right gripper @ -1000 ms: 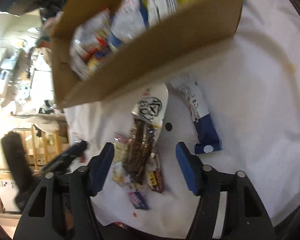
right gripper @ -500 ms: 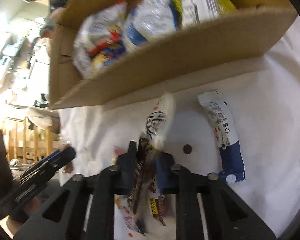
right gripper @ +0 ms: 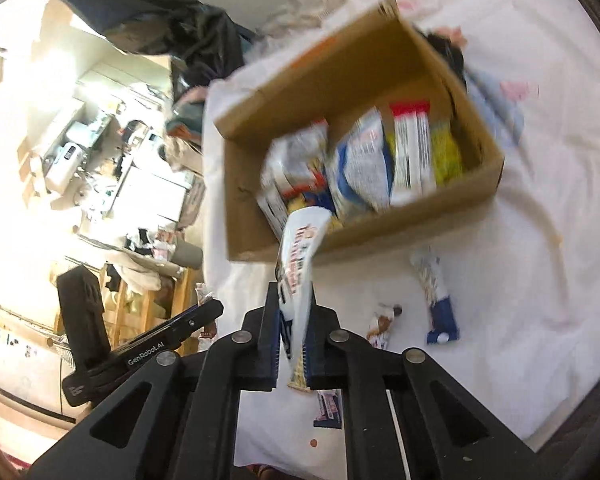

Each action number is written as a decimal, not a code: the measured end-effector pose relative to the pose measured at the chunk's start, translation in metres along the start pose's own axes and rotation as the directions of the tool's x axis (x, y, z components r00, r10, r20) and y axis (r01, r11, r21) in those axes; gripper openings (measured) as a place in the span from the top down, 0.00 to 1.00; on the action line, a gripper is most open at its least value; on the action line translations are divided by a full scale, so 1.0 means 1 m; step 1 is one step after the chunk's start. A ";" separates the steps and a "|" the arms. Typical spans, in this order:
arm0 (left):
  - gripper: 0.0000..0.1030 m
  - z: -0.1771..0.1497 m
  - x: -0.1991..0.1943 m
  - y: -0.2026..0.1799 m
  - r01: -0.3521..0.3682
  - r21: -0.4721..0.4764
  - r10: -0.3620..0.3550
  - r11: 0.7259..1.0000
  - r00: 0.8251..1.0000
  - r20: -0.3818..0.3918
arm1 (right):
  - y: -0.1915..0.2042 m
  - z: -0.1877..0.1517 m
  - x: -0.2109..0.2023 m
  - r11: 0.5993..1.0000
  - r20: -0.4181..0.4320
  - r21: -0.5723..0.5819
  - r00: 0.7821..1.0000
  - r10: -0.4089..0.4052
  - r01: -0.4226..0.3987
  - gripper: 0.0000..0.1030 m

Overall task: Organize snacks
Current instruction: 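Grasp a small wrapped cake with the left gripper while the right grasps a white stick, then lower both snacks into the box and open both grippers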

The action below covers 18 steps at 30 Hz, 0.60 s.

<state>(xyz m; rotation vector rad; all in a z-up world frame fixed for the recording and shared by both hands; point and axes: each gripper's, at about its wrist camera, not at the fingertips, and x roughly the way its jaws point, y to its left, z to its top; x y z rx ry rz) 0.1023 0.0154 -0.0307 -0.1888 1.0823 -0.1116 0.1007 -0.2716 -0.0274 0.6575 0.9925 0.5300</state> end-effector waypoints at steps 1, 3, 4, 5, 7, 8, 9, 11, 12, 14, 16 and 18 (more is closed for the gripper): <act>0.87 0.004 -0.008 -0.001 0.002 0.002 -0.002 1.000 1.000 0.030 | 0.007 0.006 -0.008 1.000 0.022 -0.017 1.000 0.011 -0.011 0.93; 0.87 0.011 -0.018 -0.003 0.000 0.012 -0.001 1.000 0.998 0.066 | 0.012 0.015 -0.020 0.999 0.051 -0.036 0.998 0.021 -0.019 0.93; 0.87 0.017 -0.024 -0.005 -0.003 0.021 0.001 1.000 0.996 0.085 | 0.016 0.023 -0.029 0.999 0.079 -0.050 0.997 0.022 -0.018 0.93; 0.87 0.020 -0.026 -0.007 -0.004 0.028 0.001 1.000 0.995 0.096 | 0.018 0.028 -0.033 0.998 0.095 -0.060 0.995 0.023 -0.017 0.93; 0.87 0.030 -0.031 -0.010 -0.011 0.043 0.006 0.999 0.993 0.119 | 0.020 0.040 -0.042 0.997 0.128 -0.073 0.991 0.022 -0.012 0.93; 0.87 0.036 -0.032 -0.013 -0.014 0.051 0.008 0.999 0.992 0.124 | 0.019 0.047 -0.045 0.997 0.141 -0.071 0.990 0.020 -0.010 0.93; 0.86 0.040 -0.032 -0.014 -0.015 0.055 0.008 0.998 0.992 0.123 | 0.017 0.054 -0.047 0.998 0.155 -0.066 0.988 0.017 -0.007 0.93; 0.86 0.051 -0.029 -0.018 -0.016 0.062 0.009 0.998 0.993 0.120 | 0.014 0.063 -0.047 0.998 0.171 -0.055 0.985 0.014 -0.005 0.93; 0.86 0.053 -0.028 -0.019 -0.018 0.061 0.011 0.998 0.993 0.117 | 0.012 0.067 -0.049 0.999 0.176 -0.050 0.984 0.014 -0.005 0.93; 0.86 0.061 -0.025 -0.023 -0.017 0.070 0.009 0.997 0.993 0.118 | 0.008 0.078 -0.046 0.999 0.192 -0.045 0.981 0.007 0.002 0.93; 0.86 0.070 -0.023 -0.028 -0.017 0.080 0.007 0.997 0.992 0.124 | 0.003 0.085 -0.044 0.999 0.207 -0.035 0.978 -0.002 0.010 0.93; 0.86 0.076 -0.020 -0.031 -0.016 0.085 0.006 0.996 0.992 0.124 | -0.005 0.089 -0.041 1.000 0.211 -0.022 0.977 -0.002 0.007 0.93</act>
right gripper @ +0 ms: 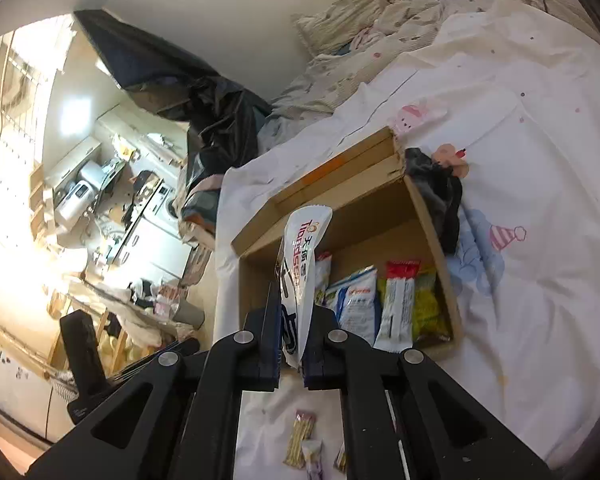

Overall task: Organize snacks
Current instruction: 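Lower both snacks into the box and open both grippers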

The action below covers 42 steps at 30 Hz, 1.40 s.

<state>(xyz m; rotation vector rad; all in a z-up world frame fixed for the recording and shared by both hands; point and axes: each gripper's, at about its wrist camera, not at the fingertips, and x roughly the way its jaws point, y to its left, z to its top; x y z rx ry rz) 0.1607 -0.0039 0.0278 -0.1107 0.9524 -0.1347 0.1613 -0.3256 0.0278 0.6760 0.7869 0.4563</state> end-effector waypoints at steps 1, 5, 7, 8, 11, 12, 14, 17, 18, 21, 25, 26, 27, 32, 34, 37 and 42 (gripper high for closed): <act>0.86 0.004 0.004 -0.001 0.003 0.002 -0.003 1.000 1.000 -0.004 | -0.004 0.002 0.004 1.000 0.002 0.010 1.000 0.000 0.000 0.93; 0.86 0.011 0.018 -0.004 0.004 0.005 -0.004 1.000 1.000 -0.019 | -0.018 0.007 0.020 1.000 0.000 0.029 1.000 -0.011 0.011 0.93; 0.86 0.013 0.028 -0.005 0.001 0.012 -0.001 1.000 1.000 -0.030 | -0.023 0.008 0.028 0.999 0.002 0.015 0.999 -0.040 0.040 0.93; 0.86 0.014 0.032 -0.006 0.000 0.016 0.000 1.000 0.999 -0.036 | -0.025 0.008 0.033 0.999 -0.003 0.010 0.999 -0.051 0.051 0.93; 0.86 0.014 0.049 -0.006 0.000 0.018 0.001 1.000 0.998 -0.062 | -0.032 0.009 0.047 0.998 -0.025 0.003 0.998 -0.057 0.057 0.93; 0.86 0.013 0.054 -0.005 0.003 0.014 -0.002 1.000 0.998 -0.070 | -0.034 0.010 0.053 0.998 -0.033 -0.003 0.998 -0.062 0.062 0.93; 0.86 0.012 0.062 -0.003 0.013 0.001 -0.013 1.000 0.997 -0.079 | -0.037 0.012 0.063 0.998 -0.049 0.006 0.997 -0.056 0.056 0.93; 0.86 0.010 0.071 -0.002 -0.013 0.009 0.013 1.000 0.997 -0.074 | -0.038 0.015 0.079 0.998 -0.071 -0.002 0.996 -0.060 0.060 0.93; 0.86 0.010 0.073 -0.004 -0.012 0.021 0.014 1.000 0.997 -0.072 | -0.037 0.015 0.084 0.998 -0.078 -0.012 0.995 -0.064 0.063 0.93; 0.86 0.011 0.079 -0.007 0.016 0.025 -0.014 1.000 0.996 -0.083 | -0.038 0.017 0.101 0.999 -0.101 -0.021 0.994 -0.051 0.049 0.93; 0.86 0.007 0.090 -0.006 0.005 0.026 -0.002 1.000 0.994 -0.105 | -0.054 0.011 0.115 0.996 -0.123 0.084 0.992 0.021 -0.011 0.93; 0.86 0.006 0.093 -0.005 0.003 0.023 -0.001 1.000 0.994 -0.113 | -0.056 0.010 0.118 0.997 -0.133 0.082 0.991 0.018 -0.007 0.93; 0.86 0.005 0.096 -0.005 -0.001 0.021 0.004 1.000 0.993 -0.122 | -0.056 0.010 0.121 0.997 -0.141 0.077 0.990 0.016 -0.005 0.93; 0.86 0.004 0.108 -0.004 -0.020 0.016 0.022 1.000 0.987 -0.159 | -0.060 0.009 0.125 0.997 -0.149 0.081 0.989 0.017 -0.005 0.92; 0.86 0.004 0.111 -0.003 -0.021 0.008 0.022 1.000 0.986 -0.167 | -0.060 0.009 0.125 0.996 -0.148 0.086 0.989 0.016 -0.003 0.92; 0.85 0.004 0.111 -0.004 -0.009 -0.003 0.009 1.000 0.985 -0.173 | -0.059 0.009 0.126 0.997 -0.151 0.082 0.989 0.011 0.001 0.88; 0.85 0.004 0.115 -0.007 -0.007 0.009 0.008 1.000 0.983 -0.182 | -0.048 0.009 0.122 1.000 -0.129 0.026 0.992 0.004 -0.001 0.88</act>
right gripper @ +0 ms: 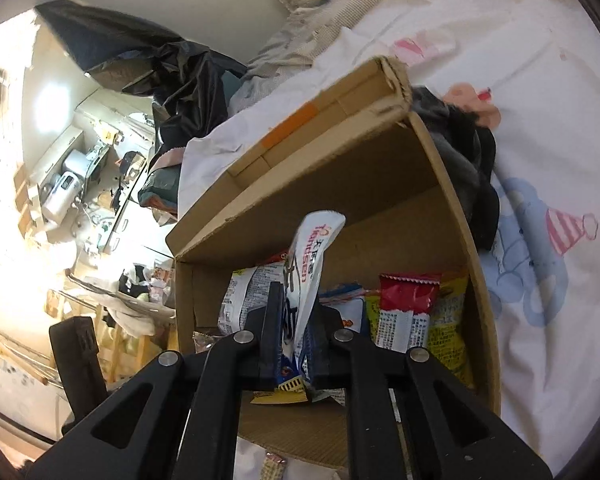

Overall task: Organize snacks
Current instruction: 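Lower both snacks into the box and open both grippers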

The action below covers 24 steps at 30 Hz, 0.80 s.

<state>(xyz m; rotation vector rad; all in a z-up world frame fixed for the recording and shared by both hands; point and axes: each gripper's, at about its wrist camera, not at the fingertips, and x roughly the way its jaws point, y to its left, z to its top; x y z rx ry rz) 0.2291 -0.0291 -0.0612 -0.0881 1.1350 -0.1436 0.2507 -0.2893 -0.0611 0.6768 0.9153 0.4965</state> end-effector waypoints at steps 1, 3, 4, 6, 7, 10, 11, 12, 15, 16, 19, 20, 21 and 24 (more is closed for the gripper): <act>0.85 0.000 0.000 0.000 -0.001 0.001 0.001 1.000 1.000 -0.001 | 0.001 0.000 0.001 1.000 -0.004 -0.005 1.000 -0.001 0.001 0.88; 0.85 -0.001 0.000 -0.002 -0.004 0.004 0.004 1.000 1.000 0.000 | 0.001 0.000 0.000 1.000 0.000 -0.006 1.000 -0.012 0.012 0.85; 0.84 -0.001 0.000 -0.002 0.000 0.004 0.000 1.000 1.000 -0.002 | 0.001 0.001 0.000 1.000 0.000 -0.003 1.000 -0.017 0.017 0.79; 0.76 -0.001 0.001 -0.002 0.015 -0.001 -0.015 1.000 1.000 -0.012 | 0.000 0.003 -0.004 0.998 0.020 0.005 0.998 -0.056 0.056 0.54; 0.67 -0.001 0.000 -0.003 0.021 -0.004 -0.022 1.000 1.000 -0.013 | -0.001 0.003 -0.007 0.997 0.040 0.013 0.996 -0.076 0.076 0.29; 0.46 -0.001 -0.002 -0.007 0.026 0.015 -0.026 1.000 1.000 -0.012 | -0.002 0.007 -0.021 0.994 0.111 0.022 0.988 -0.108 0.106 0.22; 0.44 -0.002 -0.001 -0.010 0.029 0.026 -0.028 0.999 0.999 -0.023 | -0.002 0.009 -0.024 0.993 0.119 0.024 0.985 -0.121 0.119 0.22; 0.40 -0.002 -0.001 -0.012 0.028 0.034 -0.027 0.999 0.999 -0.026 | -0.003 0.010 -0.025 0.993 0.124 0.028 0.985 -0.117 0.115 0.21; 0.37 -0.004 -0.002 -0.017 0.015 0.055 -0.014 0.998 1.000 -0.013 | -0.006 0.011 -0.024 0.995 0.108 0.044 0.989 -0.098 0.094 0.21; 0.36 -0.005 -0.002 -0.018 0.016 0.057 -0.015 0.998 1.000 -0.015 | -0.007 0.011 -0.022 0.995 0.098 0.044 0.990 -0.097 0.094 0.21; 0.35 -0.005 -0.004 -0.016 0.026 0.050 -0.025 0.998 1.000 -0.013 | -0.005 0.011 -0.020 0.995 0.088 0.033 0.991 -0.098 0.096 0.21; 0.35 -0.004 -0.004 -0.016 0.029 0.049 -0.029 0.998 1.000 -0.012 | -0.004 0.011 -0.019 0.995 0.086 0.029 0.992 -0.096 0.094 0.21; 0.35 -0.004 -0.005 -0.015 0.032 0.048 -0.032 0.998 0.999 -0.012 | -0.004 0.010 -0.019 0.995 0.085 0.027 0.992 -0.095 0.093 0.21; 0.35 -0.004 -0.009 -0.014 0.033 0.041 -0.033 0.999 0.999 0.005 | -0.003 0.008 -0.019 0.996 0.082 0.023 0.992 -0.093 0.092 0.21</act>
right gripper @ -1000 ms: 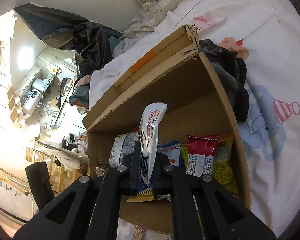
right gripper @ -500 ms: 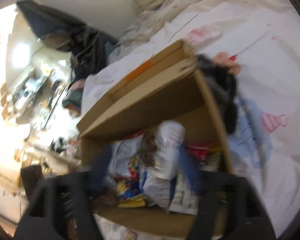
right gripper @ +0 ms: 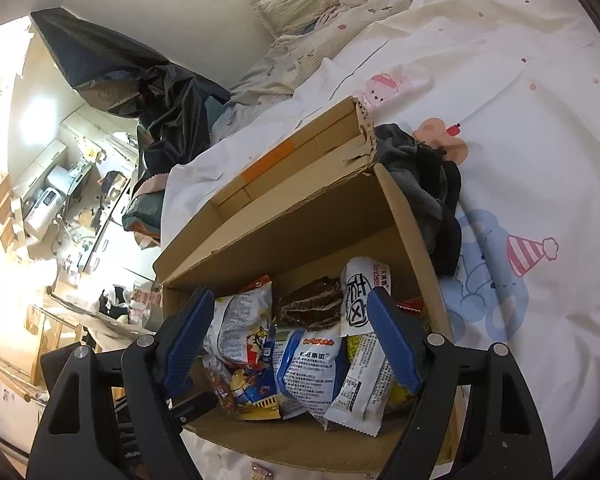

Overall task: Organize snacks
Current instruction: 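Lower both snacks into the box and open both grippers, then move both tools back over the remaining bars on the sheet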

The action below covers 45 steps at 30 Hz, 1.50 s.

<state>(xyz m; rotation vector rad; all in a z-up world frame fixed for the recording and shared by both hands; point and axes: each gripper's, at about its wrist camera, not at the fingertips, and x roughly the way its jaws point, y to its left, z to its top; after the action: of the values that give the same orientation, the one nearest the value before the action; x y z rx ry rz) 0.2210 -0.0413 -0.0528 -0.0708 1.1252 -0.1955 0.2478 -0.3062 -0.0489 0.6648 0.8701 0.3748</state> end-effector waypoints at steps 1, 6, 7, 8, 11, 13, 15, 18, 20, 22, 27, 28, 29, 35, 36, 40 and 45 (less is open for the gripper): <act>0.35 0.000 -0.002 0.000 -0.004 0.002 0.004 1.000 1.000 0.010 | 0.001 0.000 0.000 1.000 -0.002 -0.005 1.000 -0.001 0.001 0.21; 0.35 -0.001 -0.010 0.000 0.000 0.001 0.000 1.000 1.000 0.029 | 0.004 -0.003 0.002 1.000 -0.045 -0.017 0.999 0.005 -0.006 0.21; 0.35 -0.003 -0.012 0.001 0.008 -0.007 -0.007 1.000 0.999 0.031 | 0.006 -0.006 0.001 1.000 -0.049 -0.020 0.999 0.005 -0.006 0.21; 0.35 -0.004 -0.015 0.002 0.013 -0.012 -0.013 1.000 0.999 0.033 | 0.008 -0.009 -0.002 1.000 -0.048 -0.028 0.999 -0.001 0.000 0.21; 0.35 -0.009 -0.023 0.005 0.003 -0.021 -0.002 1.000 0.999 0.044 | 0.013 -0.017 -0.010 0.998 -0.044 -0.057 0.999 -0.021 0.019 0.21; 0.35 -0.012 -0.029 0.009 0.001 -0.034 0.000 0.999 0.999 0.053 | 0.016 -0.022 -0.017 0.997 -0.038 -0.067 0.999 -0.027 0.024 0.21; 0.35 -0.015 -0.036 0.012 0.014 -0.049 -0.011 0.999 0.998 0.061 | 0.019 -0.028 -0.024 0.996 -0.037 -0.081 0.999 -0.039 0.035 0.21; 0.35 -0.023 -0.043 0.020 0.047 -0.084 -0.042 0.995 0.997 0.058 | 0.022 -0.037 -0.030 0.995 -0.045 -0.097 0.998 -0.043 0.039 0.21; 0.35 -0.030 -0.045 0.024 0.045 -0.106 -0.040 0.993 0.998 0.052 | 0.023 -0.047 -0.036 0.994 -0.051 -0.101 0.997 -0.050 0.045 0.21; 0.35 -0.039 -0.047 0.028 0.040 -0.128 -0.034 0.991 0.998 0.043 | 0.024 -0.056 -0.040 0.994 -0.058 -0.096 0.997 -0.053 0.048 0.21; 0.35 -0.058 -0.050 0.032 0.014 -0.151 -0.011 0.988 1.000 0.026 | 0.024 -0.074 -0.051 0.994 -0.064 -0.094 0.996 -0.064 0.057 0.21; 0.35 -0.062 -0.050 0.033 0.009 -0.154 -0.006 0.988 1.000 0.023 | 0.023 -0.078 -0.052 0.994 -0.074 -0.090 0.995 -0.069 0.062 0.21; 0.35 -0.065 -0.050 0.034 0.004 -0.158 -0.001 0.987 1.000 0.018 | 0.022 -0.081 -0.052 0.994 -0.082 -0.086 0.994 -0.071 0.064 0.21; 0.35 -0.088 -0.042 0.037 -0.052 -0.185 0.046 0.981 0.998 -0.040 | 0.022 -0.103 -0.051 0.989 -0.117 -0.092 0.984 -0.131 0.120 0.21; 0.35 -0.093 -0.039 0.037 -0.062 -0.188 0.054 0.980 0.997 -0.048 | 0.022 -0.106 -0.050 0.986 -0.122 -0.099 0.981 -0.148 0.136 0.21; 0.35 -0.114 -0.018 0.029 -0.072 -0.175 0.052 0.982 0.992 -0.119 | 0.024 -0.126 -0.039 0.978 -0.187 -0.119 0.963 -0.192 0.172 0.21; 0.35 -0.134 0.008 0.029 -0.112 -0.171 0.073 0.979 0.973 -0.217 | 0.019 -0.152 -0.026 0.971 -0.265 -0.116 0.936 -0.232 0.208 0.21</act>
<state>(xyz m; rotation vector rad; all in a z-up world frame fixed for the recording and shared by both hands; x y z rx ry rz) 0.1067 -0.0090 -0.1226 -0.1629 1.3528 -0.0154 0.1100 -0.2490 -0.0911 0.4333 1.1777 0.3051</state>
